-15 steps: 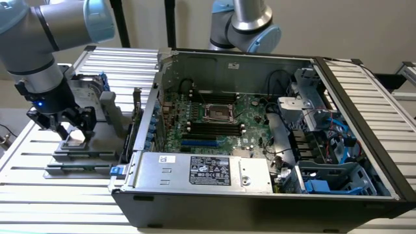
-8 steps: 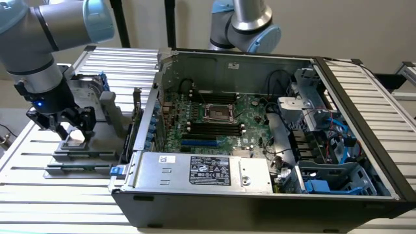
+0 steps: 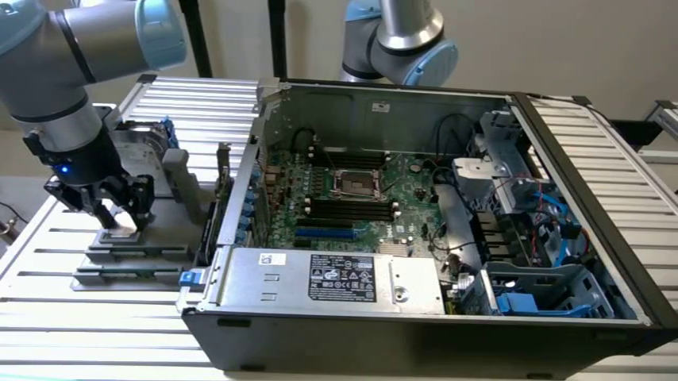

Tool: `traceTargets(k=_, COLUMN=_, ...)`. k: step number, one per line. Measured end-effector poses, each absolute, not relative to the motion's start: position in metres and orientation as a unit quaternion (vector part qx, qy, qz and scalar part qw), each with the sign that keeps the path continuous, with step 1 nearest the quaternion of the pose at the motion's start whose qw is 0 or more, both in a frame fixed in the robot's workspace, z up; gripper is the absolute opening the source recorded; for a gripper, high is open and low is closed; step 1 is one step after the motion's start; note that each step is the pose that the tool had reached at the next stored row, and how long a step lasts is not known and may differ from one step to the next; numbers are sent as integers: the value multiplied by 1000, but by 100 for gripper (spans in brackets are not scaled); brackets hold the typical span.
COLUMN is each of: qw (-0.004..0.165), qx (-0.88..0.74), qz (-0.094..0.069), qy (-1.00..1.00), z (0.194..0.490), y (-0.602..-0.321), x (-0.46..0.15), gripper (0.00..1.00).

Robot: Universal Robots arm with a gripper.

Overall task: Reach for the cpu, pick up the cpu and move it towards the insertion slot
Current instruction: 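Pick up the cpu and move it towards the insertion slot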

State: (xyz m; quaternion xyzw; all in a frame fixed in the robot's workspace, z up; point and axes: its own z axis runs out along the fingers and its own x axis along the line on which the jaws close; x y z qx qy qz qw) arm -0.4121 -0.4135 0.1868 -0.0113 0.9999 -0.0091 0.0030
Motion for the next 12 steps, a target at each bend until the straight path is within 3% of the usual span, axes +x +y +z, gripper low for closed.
traceTargets(k=12, qw=1, qx=-11, qz=-9, qy=1000, z=196, y=-414, x=-412, gripper=54)
